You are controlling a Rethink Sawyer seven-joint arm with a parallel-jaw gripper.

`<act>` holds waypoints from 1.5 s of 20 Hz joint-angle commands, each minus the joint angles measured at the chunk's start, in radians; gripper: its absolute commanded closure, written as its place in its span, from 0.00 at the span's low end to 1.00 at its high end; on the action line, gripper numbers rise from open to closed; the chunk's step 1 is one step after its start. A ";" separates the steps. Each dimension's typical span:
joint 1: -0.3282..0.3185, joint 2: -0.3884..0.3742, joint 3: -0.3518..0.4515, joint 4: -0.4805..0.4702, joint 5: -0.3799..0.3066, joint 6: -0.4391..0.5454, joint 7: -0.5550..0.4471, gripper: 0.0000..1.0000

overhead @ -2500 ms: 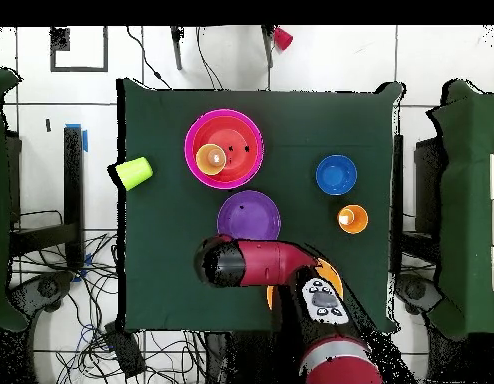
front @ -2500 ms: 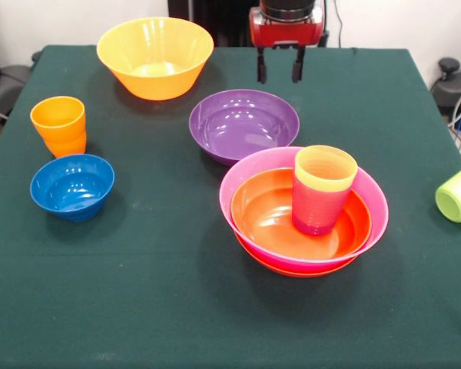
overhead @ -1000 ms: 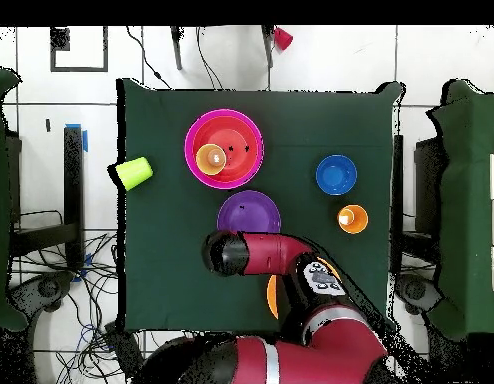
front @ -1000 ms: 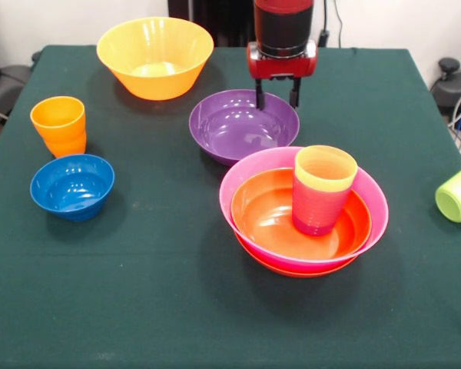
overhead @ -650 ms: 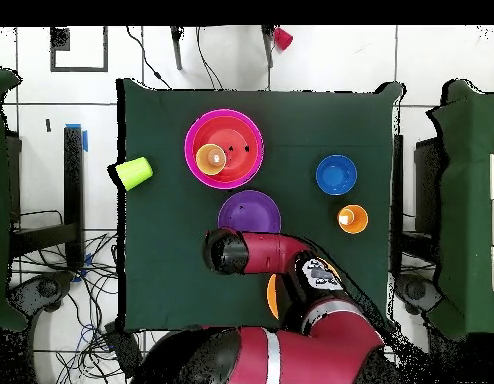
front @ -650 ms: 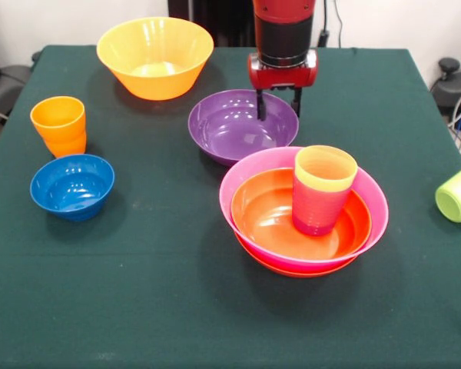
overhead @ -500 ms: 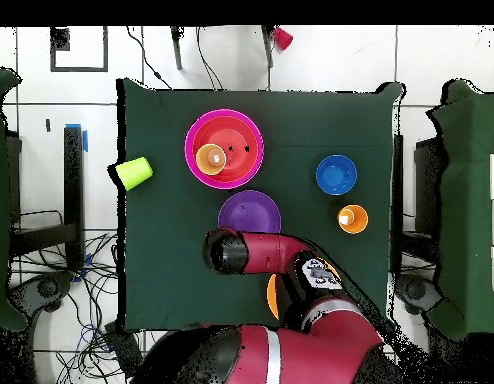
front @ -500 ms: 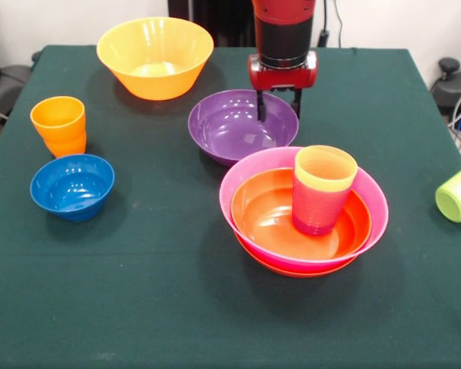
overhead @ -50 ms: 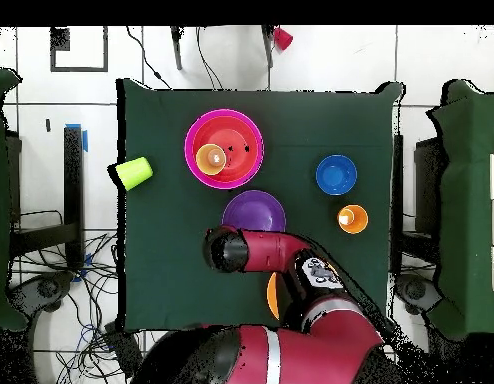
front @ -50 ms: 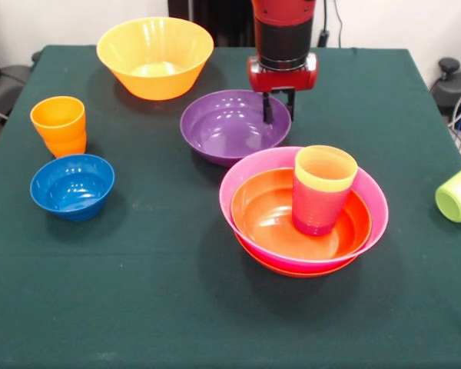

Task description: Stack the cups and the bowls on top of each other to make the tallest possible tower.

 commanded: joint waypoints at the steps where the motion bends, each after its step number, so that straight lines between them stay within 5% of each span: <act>1: -0.003 0.031 0.053 -0.071 -0.035 -0.035 0.072 1.00; 9: -0.002 0.001 0.051 -0.048 -0.030 -0.012 0.077 1.00; 13: -0.006 -0.157 0.045 0.056 -0.019 0.072 0.074 1.00; 23: 0.021 -0.407 0.015 0.154 0.031 0.273 0.067 1.00; 30: 0.007 -0.413 0.047 0.163 0.034 0.280 0.076 1.00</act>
